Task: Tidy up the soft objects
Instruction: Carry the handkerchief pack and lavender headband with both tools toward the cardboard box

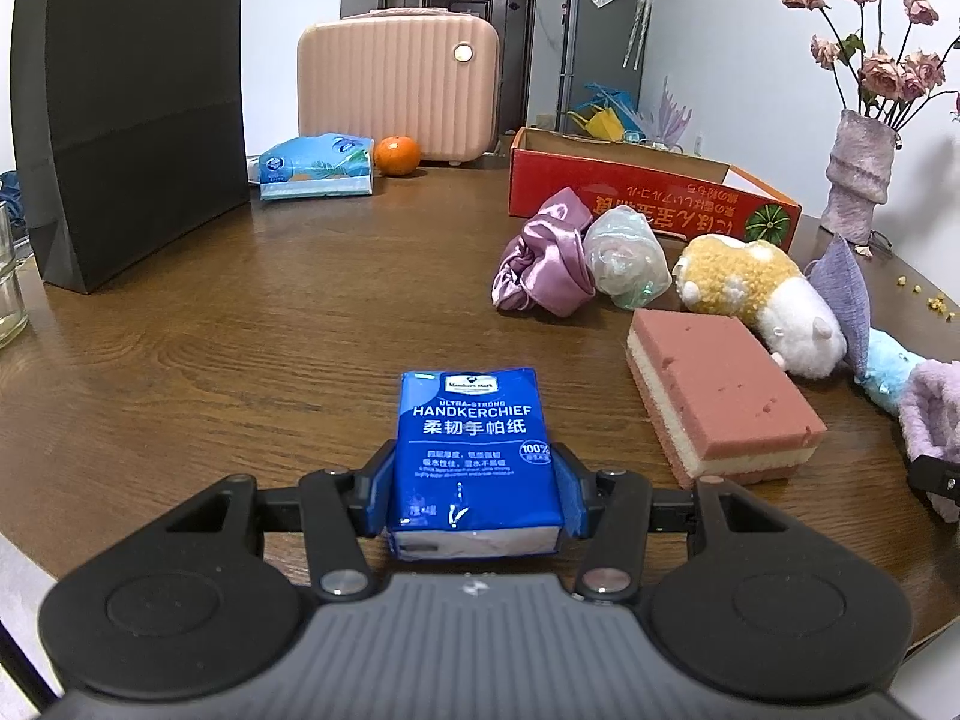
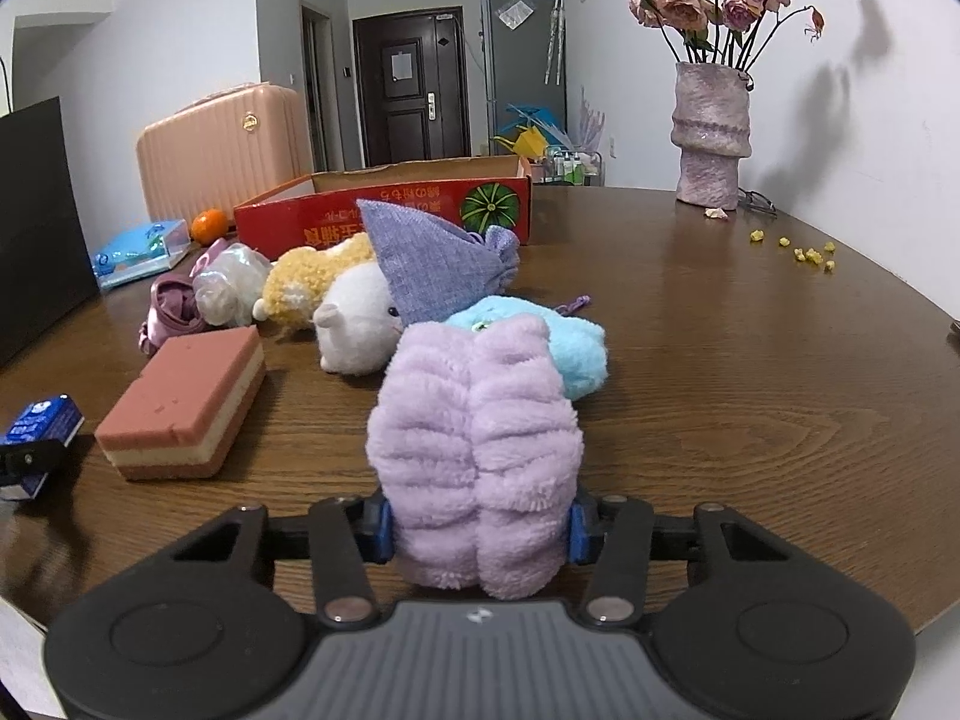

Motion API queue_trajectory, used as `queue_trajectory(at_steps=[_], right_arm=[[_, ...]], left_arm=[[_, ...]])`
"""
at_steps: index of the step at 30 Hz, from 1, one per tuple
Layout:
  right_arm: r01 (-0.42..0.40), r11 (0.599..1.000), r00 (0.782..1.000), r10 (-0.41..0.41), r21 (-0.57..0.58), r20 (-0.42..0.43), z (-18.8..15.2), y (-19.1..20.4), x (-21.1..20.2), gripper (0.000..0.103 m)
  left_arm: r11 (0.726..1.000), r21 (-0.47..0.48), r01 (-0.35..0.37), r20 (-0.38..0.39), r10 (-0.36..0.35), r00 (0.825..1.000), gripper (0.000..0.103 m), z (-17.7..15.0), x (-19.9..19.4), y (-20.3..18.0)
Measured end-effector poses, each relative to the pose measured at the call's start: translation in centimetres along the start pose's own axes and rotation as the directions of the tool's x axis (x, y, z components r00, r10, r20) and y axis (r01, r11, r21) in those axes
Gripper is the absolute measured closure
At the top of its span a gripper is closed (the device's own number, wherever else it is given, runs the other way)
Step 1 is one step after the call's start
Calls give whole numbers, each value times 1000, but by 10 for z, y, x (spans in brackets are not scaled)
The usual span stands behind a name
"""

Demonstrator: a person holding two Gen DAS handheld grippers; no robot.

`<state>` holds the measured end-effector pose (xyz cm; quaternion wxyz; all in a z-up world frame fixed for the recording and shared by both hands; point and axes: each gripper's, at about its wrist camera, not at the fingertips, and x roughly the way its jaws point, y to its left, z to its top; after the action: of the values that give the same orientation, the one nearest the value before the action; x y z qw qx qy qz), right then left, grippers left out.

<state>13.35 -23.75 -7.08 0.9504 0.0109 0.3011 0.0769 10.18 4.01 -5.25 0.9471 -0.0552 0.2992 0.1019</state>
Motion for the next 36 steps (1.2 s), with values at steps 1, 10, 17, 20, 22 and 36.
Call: queue_trajectory(at_steps=[1, 10, 17, 20, 22, 36], right_arm=[[-3, 1000, 1000, 3, 3, 2, 0, 0, 0, 56], [-45, 999, 998, 45, 5, 32, 3, 0, -7, 58], [-84, 996, 993, 86, -28, 76, 9, 7, -13, 60], [-91, 995, 992, 94, -35, 89, 14, 8, -14, 61], [-93, 995, 990, 96, -38, 99, 17, 9, -14, 61], [-121, 988, 976, 137, -101, 168, 50, 17, -8, 61]], left_arm=[[1000, 0, 1, 2, -1, 1000, 50, 0, 0, 0], [1000, 3, 15, 21, -15, 1000, 50, 4, -2, 1], [1000, 11, 26, 50, -27, 998, 50, 9, -7, 1], [999, 16, 31, 65, -32, 997, 50, 13, -8, 0], [999, 17, 36, 73, -37, 997, 50, 16, -9, 0], [997, 31, 67, 131, -70, 989, 50, 44, -5, -5]])
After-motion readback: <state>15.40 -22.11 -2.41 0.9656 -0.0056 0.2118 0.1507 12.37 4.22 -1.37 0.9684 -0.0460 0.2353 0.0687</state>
